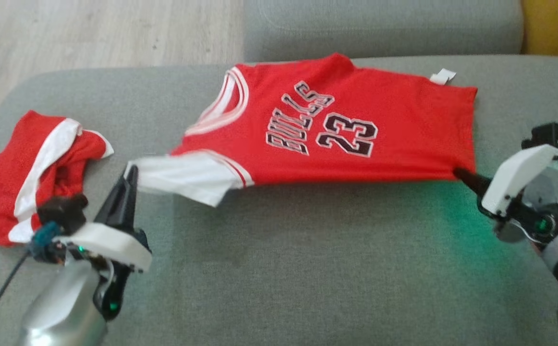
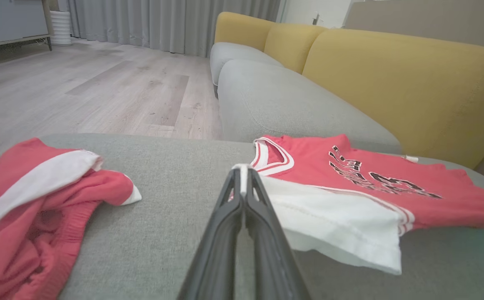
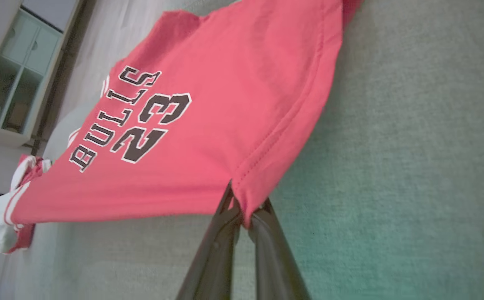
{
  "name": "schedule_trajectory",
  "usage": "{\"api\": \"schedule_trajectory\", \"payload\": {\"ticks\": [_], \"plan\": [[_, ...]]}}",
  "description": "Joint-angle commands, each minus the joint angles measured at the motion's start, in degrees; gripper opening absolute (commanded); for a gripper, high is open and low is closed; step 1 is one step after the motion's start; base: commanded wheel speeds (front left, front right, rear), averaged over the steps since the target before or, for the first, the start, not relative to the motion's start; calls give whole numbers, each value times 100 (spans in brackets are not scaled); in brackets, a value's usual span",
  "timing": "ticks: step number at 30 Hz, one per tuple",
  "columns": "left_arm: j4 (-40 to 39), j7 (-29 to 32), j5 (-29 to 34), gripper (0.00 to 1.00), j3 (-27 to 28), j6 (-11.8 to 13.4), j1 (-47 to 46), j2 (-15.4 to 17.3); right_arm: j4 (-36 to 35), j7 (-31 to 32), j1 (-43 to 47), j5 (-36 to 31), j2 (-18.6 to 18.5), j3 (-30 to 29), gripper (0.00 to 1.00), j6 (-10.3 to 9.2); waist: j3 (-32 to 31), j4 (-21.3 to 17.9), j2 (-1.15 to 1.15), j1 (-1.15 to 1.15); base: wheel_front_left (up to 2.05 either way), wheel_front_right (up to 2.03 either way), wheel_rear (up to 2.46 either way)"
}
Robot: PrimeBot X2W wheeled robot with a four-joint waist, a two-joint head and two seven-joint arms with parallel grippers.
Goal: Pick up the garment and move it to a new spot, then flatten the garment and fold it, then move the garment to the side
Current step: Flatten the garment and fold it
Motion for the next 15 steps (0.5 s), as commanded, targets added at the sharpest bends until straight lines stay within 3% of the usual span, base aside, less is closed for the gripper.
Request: {"api": "schedule_trajectory", "payload": {"ticks": [1,8,15], "plan": [[-175,-29,59,0,126,10,-170,305,-66,86,-17,13,-227,45,0,41,-86,38,0,1,0,0,0],[-326,-29,118,0,-399,10,193,471,230,899,112,59,-429,251,0,41,-260,45,0,1,0,0,0],[-285,-2,95,0,-841,10,460,507,364,1234,142,-86,-484,415,0,41,-304,16,0,1,0,0,0]]}}
